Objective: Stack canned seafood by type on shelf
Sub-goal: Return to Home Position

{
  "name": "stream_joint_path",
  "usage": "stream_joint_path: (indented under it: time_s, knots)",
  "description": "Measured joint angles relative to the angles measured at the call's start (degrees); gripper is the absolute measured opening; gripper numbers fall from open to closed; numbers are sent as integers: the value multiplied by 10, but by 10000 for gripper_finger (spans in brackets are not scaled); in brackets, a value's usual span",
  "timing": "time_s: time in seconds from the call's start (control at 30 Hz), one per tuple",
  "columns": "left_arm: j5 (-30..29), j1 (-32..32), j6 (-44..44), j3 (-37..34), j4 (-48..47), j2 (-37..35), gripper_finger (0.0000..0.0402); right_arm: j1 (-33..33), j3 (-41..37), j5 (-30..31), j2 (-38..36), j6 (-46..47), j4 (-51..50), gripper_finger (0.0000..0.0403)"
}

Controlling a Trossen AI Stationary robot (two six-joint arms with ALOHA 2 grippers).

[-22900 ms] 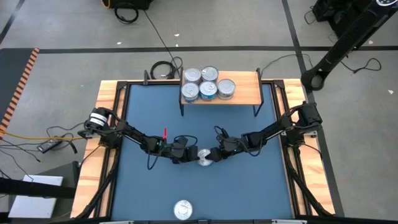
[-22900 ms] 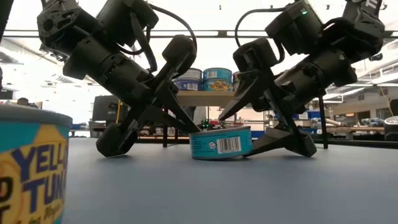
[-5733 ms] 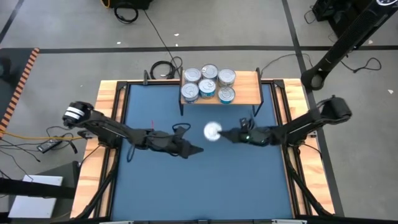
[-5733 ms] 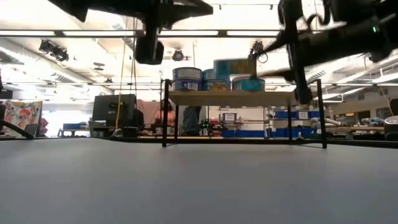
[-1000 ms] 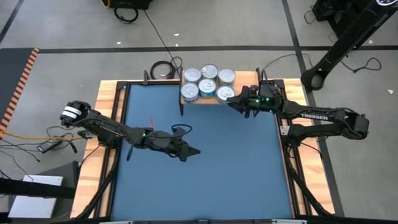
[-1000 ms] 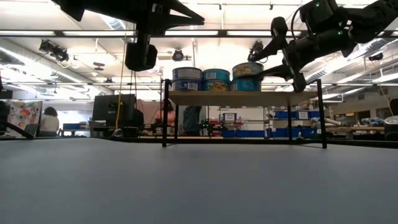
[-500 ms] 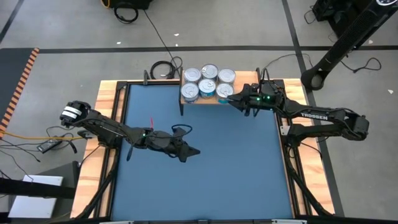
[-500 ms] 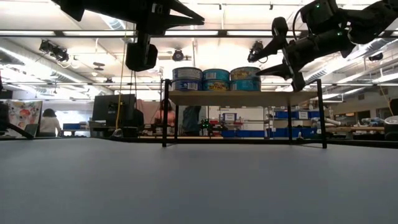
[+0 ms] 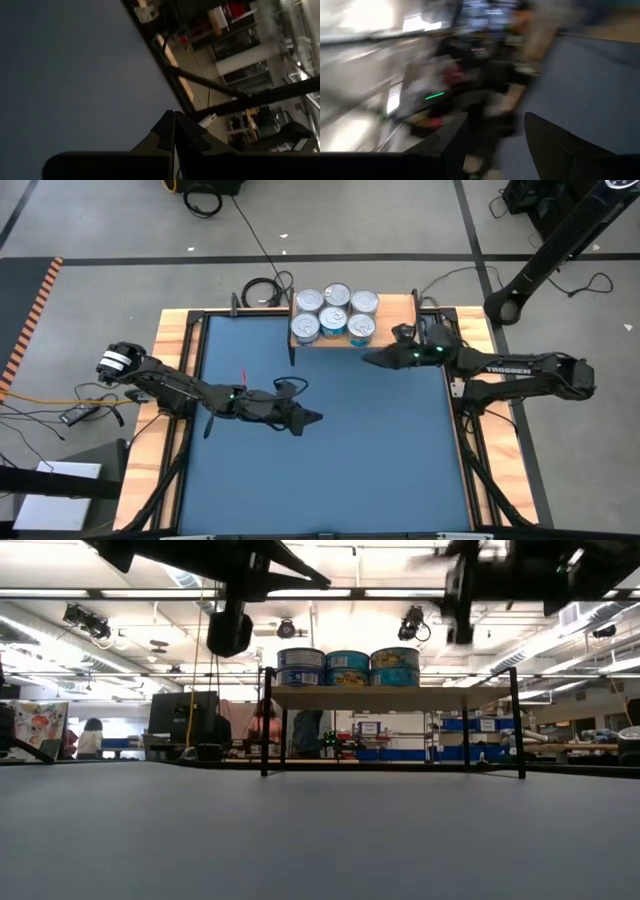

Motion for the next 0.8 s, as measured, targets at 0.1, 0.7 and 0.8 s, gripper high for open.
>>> stream_joint_path:
  time_s: [0.1,0.7,0.8]
  knots:
    - [-9,5,16,0,25,0,12,17,0,-14,-32,-30,87,199]
    - [52,100,353,1,61,-238,10,8,0,-147,-397,-181,-112,199]
    - [44,104,371,1,7,-293,10,8,0,-147,-452,-182,-153,199]
